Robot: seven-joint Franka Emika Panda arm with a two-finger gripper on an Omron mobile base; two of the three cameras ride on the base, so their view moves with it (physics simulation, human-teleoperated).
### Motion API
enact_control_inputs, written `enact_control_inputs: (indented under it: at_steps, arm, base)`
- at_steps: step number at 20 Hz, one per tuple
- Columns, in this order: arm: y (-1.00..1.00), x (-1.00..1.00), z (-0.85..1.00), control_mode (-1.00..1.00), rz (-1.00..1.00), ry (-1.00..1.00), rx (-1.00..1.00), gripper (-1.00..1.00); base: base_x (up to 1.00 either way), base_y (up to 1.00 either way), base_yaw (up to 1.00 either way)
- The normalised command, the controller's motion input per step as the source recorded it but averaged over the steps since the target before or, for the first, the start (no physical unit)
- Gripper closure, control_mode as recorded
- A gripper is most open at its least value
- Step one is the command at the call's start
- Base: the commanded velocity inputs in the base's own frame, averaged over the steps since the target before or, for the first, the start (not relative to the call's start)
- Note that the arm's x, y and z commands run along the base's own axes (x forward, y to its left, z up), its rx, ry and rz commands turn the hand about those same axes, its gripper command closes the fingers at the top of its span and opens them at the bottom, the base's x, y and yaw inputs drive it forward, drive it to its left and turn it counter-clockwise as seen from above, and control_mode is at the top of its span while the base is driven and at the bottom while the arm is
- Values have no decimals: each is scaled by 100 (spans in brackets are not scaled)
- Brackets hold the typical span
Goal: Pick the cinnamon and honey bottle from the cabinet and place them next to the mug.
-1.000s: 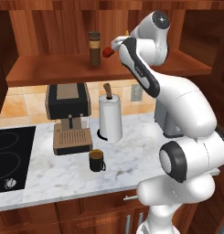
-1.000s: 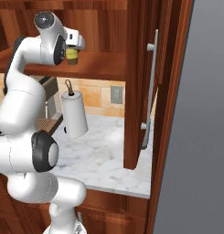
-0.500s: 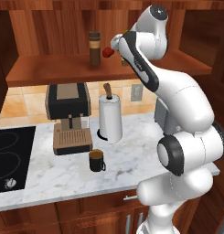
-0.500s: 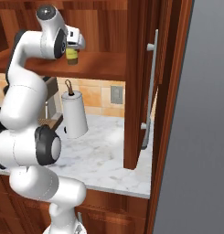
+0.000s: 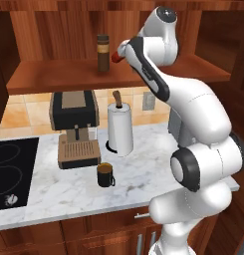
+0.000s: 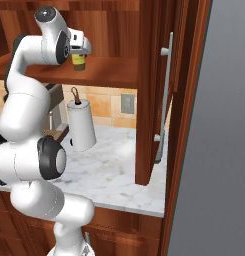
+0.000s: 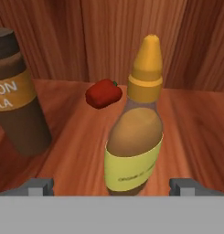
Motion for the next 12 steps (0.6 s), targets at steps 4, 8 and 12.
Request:
enact_control_inputs:
  at_steps: [4,8,12]
  arm:
    - [0,4,0,-100,0,0,-3,-100]
    - [-2,0,0,-100,-3,0,-2,-100]
    - [-5,2,0,-100,-2,0,0,-100]
  base:
    - [0,0,0]
    - [0,0,0]
    - [0,0,0]
